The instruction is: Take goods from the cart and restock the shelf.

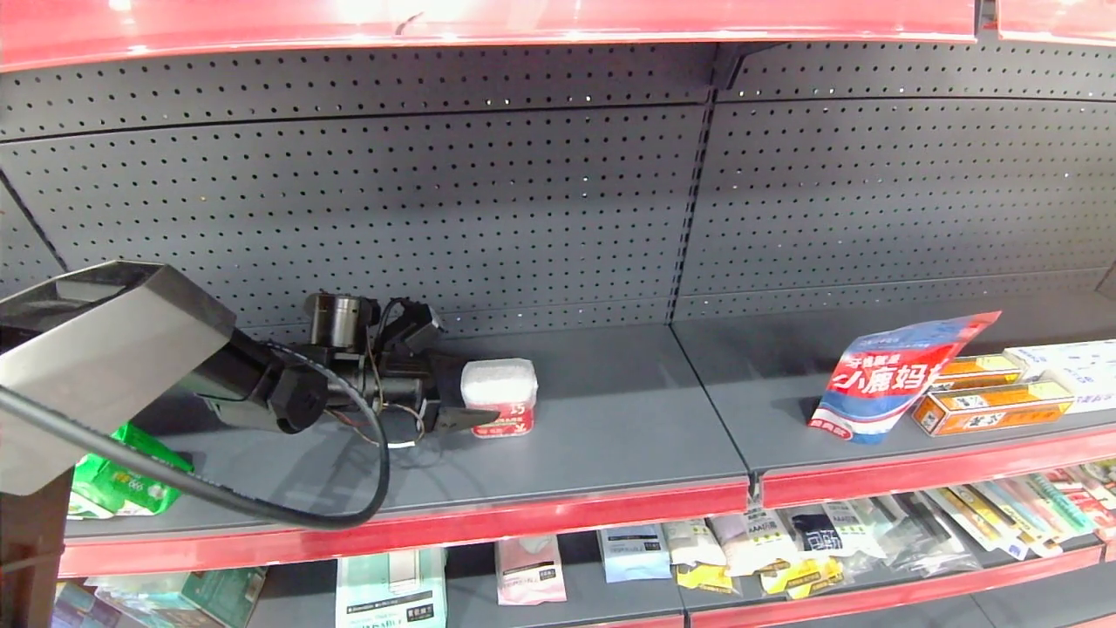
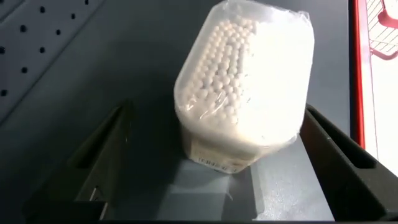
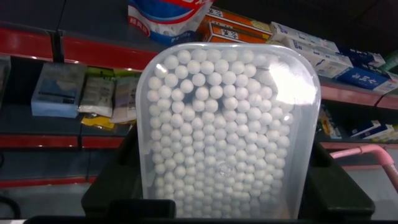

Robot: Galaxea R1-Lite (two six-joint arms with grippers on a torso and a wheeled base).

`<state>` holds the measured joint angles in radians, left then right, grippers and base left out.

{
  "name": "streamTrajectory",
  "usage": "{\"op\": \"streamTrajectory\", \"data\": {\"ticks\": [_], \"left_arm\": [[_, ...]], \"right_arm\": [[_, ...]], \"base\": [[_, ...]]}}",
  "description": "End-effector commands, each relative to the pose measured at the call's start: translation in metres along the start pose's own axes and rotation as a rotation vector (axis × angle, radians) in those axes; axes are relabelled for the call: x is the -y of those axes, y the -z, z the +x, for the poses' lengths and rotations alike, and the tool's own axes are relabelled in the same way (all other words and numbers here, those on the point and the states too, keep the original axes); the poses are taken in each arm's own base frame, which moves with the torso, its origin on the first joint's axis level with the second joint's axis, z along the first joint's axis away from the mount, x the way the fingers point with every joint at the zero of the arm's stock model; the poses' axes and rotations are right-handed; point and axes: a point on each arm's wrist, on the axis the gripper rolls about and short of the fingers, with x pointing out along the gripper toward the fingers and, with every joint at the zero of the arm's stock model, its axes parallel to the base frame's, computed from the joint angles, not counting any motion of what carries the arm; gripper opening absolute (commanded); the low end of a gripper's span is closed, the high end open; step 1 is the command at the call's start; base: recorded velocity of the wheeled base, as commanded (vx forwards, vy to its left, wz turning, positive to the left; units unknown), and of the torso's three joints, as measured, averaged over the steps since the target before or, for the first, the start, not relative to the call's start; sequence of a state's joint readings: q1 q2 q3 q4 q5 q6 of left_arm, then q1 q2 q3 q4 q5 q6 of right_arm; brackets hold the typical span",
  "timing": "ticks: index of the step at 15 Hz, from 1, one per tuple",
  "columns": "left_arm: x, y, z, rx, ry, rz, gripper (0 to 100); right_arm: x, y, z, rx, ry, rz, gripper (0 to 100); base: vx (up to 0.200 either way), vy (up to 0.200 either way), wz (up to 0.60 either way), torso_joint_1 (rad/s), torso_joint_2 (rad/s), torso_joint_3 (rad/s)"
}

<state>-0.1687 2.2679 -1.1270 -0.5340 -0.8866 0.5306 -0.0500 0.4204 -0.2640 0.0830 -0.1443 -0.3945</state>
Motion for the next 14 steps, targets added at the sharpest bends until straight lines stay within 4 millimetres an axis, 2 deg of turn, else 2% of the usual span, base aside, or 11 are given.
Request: {"op": "streamTrajectory", "data": {"ticks": [1, 4, 11, 12, 14], "left_arm": [[0.001, 0.001, 0.004, -0.002, 0.01, 0.001, 100], [0.006, 0.0, 0.011, -0.003, 0.028, -0.001, 100], [0.001, 0.0, 0.015, 0.001, 0.027, 0.001, 100], [0.001, 0.001, 0.016, 0.001, 0.027, -0.002, 0], [0.0, 0.0, 0.018, 0.003, 0.027, 0.002, 0]], "right_arm": [[0.0, -0.001, 0.001, -0.004, -0.003, -0.002, 0], [0.0, -0.001, 0.001, -0.004, -0.001, 0.0, 0], [0.001, -0.001, 0.0, -0.002, 0.005, -0.003, 0], [0.001, -0.001, 0.0, -0.003, 0.006, -0.008, 0], [0.001, -0.001, 0.0, -0.003, 0.008, -0.007, 0]], "base": [[0.0, 0.0, 0.0, 0.0, 0.0, 0.0], [0.0, 0.0, 0.0, 0.0, 0.0, 0.0], [0.0, 0.0, 0.0, 0.0, 0.0, 0.0], [0.0, 0.0, 0.0, 0.0, 0.0, 0.0], [0.0, 0.0, 0.0, 0.0, 0.0, 0.0]]}}
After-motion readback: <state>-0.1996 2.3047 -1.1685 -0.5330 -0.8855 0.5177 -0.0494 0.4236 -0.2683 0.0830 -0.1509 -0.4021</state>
